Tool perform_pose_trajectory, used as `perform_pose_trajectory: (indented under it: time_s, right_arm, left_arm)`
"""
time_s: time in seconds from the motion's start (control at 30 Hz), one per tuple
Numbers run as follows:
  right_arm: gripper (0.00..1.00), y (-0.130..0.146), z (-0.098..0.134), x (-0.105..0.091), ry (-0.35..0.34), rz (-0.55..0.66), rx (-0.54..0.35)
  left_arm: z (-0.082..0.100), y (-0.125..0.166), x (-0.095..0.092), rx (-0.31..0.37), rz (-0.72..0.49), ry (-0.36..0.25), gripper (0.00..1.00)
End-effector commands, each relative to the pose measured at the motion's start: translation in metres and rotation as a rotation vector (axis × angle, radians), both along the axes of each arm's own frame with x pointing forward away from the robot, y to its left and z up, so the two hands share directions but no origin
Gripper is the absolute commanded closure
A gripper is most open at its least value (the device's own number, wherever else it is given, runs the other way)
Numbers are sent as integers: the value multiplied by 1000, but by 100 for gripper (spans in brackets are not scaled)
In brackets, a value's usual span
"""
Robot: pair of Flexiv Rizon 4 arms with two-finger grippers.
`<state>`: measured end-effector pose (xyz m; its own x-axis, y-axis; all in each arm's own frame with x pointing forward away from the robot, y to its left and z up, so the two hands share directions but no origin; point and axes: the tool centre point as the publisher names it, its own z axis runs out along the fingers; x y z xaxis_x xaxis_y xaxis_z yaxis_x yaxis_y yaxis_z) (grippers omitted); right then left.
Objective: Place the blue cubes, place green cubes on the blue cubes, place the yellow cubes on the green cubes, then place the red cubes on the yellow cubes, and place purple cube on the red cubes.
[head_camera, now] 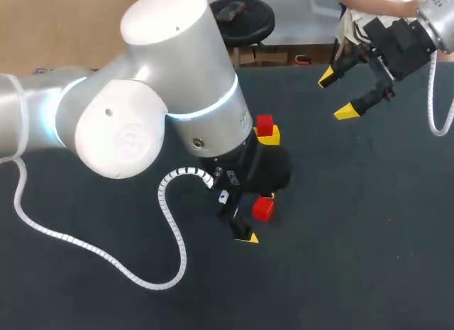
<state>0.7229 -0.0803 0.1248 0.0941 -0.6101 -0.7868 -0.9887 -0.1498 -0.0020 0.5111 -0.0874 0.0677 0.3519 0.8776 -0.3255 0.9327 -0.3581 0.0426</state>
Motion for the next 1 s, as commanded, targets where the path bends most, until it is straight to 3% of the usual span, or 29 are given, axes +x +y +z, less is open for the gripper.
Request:
perform_pose_trajectory:
  time_s: [0.03,0.17,0.77,1.0]
  right_arm:
    - [0,0,0,-1,-1,-1,-1]
    - [0,0,0,-1,-1,-1,-1]
    - [0,0,0,-1,-1,-1,-1]
    - [0,0,0,-1,-1,-1,-1]
  left_arm:
    - [-13,-5,19,-57,-26,74,0]
    - [-15,-8,25,-83,-19,103,0]
    - [-31,-23,23,-23,6,144,0]
    - [-44,-17,29,-37,37,181,0]
